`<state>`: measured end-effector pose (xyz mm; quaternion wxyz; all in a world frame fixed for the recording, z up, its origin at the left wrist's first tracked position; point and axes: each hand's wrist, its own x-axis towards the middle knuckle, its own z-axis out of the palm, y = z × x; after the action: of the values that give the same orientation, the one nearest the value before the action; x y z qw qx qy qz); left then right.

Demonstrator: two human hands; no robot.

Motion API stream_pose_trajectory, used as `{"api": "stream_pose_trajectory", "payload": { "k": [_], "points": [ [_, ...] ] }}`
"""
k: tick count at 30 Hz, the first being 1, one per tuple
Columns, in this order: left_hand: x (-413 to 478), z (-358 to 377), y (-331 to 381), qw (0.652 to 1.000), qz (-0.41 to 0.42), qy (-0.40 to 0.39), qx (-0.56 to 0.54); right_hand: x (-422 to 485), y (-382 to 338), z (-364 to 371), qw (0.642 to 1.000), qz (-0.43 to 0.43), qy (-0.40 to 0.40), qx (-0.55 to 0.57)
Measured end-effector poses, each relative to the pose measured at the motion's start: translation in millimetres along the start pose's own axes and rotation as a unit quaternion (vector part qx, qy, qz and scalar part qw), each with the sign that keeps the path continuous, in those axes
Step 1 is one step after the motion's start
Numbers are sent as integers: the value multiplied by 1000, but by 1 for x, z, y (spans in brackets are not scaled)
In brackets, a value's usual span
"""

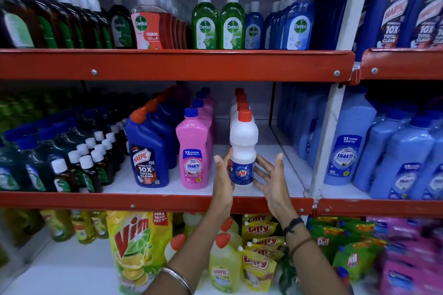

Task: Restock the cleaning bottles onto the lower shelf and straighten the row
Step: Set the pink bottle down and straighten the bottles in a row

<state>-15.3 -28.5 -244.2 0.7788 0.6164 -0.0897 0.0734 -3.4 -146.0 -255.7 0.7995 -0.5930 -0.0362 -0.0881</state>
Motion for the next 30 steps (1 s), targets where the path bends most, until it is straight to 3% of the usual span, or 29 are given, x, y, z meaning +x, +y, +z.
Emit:
{"api": "stream_pose_trajectory", "payload": {
  "k": [5,9,12,17,22,30],
  "points": [
    [-3,-6,0,1000,-10,10,4,-5,5,5,998,-30,56,-3],
    [-17,-17,-5,989,119,86,10,-30,27,19,965,-198,161,-51],
    [-23,-37,-6,968,205,140,41,-42,41,36,953,-276,105,-73],
    [-7,-81,6,972,181,132,74,-33,38,88,981,-166,-45,-93],
    [13,-103,11,987,123,56,82,-7,33,114,997,-26,-47,-48],
    [15,-107,14,985,115,8,128,-7,38,114,997,-49,-15,-63]
  ]
}}
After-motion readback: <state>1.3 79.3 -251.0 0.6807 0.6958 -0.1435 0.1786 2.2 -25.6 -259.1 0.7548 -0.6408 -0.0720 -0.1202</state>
